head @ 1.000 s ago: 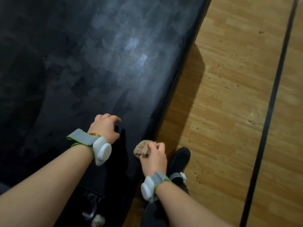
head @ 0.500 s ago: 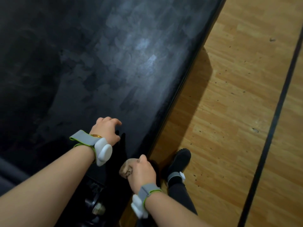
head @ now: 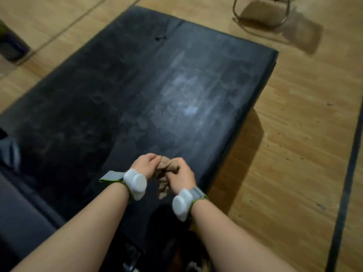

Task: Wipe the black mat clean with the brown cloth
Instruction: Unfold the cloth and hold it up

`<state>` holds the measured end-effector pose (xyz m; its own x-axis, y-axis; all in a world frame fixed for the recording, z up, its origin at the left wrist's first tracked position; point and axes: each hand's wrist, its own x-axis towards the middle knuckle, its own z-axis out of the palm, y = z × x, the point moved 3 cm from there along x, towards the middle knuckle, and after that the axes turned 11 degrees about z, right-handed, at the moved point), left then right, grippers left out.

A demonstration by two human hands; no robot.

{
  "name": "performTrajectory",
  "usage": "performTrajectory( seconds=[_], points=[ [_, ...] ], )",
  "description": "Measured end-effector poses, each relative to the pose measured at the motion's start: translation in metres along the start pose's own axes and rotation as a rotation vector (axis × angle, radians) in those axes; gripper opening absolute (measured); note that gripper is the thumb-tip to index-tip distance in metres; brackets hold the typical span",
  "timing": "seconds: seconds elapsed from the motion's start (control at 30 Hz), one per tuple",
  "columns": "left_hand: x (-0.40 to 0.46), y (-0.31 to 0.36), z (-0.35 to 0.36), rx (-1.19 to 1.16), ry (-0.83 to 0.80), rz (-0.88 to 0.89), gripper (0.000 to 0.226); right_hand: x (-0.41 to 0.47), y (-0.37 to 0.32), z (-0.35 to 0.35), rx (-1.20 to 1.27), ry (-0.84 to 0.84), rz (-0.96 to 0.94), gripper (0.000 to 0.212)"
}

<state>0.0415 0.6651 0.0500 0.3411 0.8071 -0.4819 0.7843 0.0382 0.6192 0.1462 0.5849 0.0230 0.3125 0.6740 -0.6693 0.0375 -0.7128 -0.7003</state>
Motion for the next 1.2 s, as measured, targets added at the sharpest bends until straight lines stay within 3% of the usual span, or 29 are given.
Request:
performTrajectory(
  seconds=[0.1, 0.13, 0.2, 0.37, 0.53, 0.6, 0.7, 0.83, 1.0, 1.13, 1.2],
  points=[
    [-0.012, 0.044, -0.024, -0.593, 0.052, 0.013, 0.024, -0.008, -0.06, -0.037, 0.133, 0.042, -0.14, 0.02],
    [-0.015, 0.058, -0.031, -0.674, 0.04, 0.063, 0.016, -0.009, -0.076, -0.047, 0.164, 0.052, -0.171, 0.018],
    [-0.024, 0.08, -0.049, -0.694, 0.093, 0.122, 0.003, -0.014, -0.112, -0.06, 0.166, 0.048, -0.223, 0.017],
    [-0.049, 0.116, -0.106, -0.848, 0.413, 0.143, 0.01, -0.038, -0.187, -0.07, 0.077, -0.116, -0.358, 0.026],
    [-0.082, 0.143, -0.164, -0.816, 0.649, 0.224, 0.02, -0.079, -0.254, -0.09, 0.053, -0.179, -0.478, 0.009],
    [-0.094, 0.157, -0.178, -0.874, 0.626, 0.247, 0.017, -0.094, -0.273, -0.101, 0.045, -0.19, -0.51, 0.006],
    [-0.104, 0.171, -0.193, -0.957, 0.576, 0.271, 0.017, -0.106, -0.295, -0.114, -0.014, -0.17, -0.59, 0.019],
    [-0.117, 0.187, -0.219, -0.978, 0.678, 0.316, 0.02, -0.117, -0.334, -0.129, -0.137, -0.103, -0.69, 0.024],
    [-0.138, 0.21, -0.242, -0.898, 0.705, 0.328, 0.02, -0.125, -0.366, -0.135, -0.197, -0.229, -0.745, 0.017],
    [-0.165, 0.239, -0.26, -0.818, 0.749, 0.397, 0.017, -0.136, -0.391, -0.138, -0.169, -0.47, -0.699, 0.009],
    [-0.176, 0.247, -0.268, -0.818, 0.785, 0.387, 0.018, -0.139, -0.403, -0.138, -0.249, -0.536, -0.696, 0.022]
  ],
)
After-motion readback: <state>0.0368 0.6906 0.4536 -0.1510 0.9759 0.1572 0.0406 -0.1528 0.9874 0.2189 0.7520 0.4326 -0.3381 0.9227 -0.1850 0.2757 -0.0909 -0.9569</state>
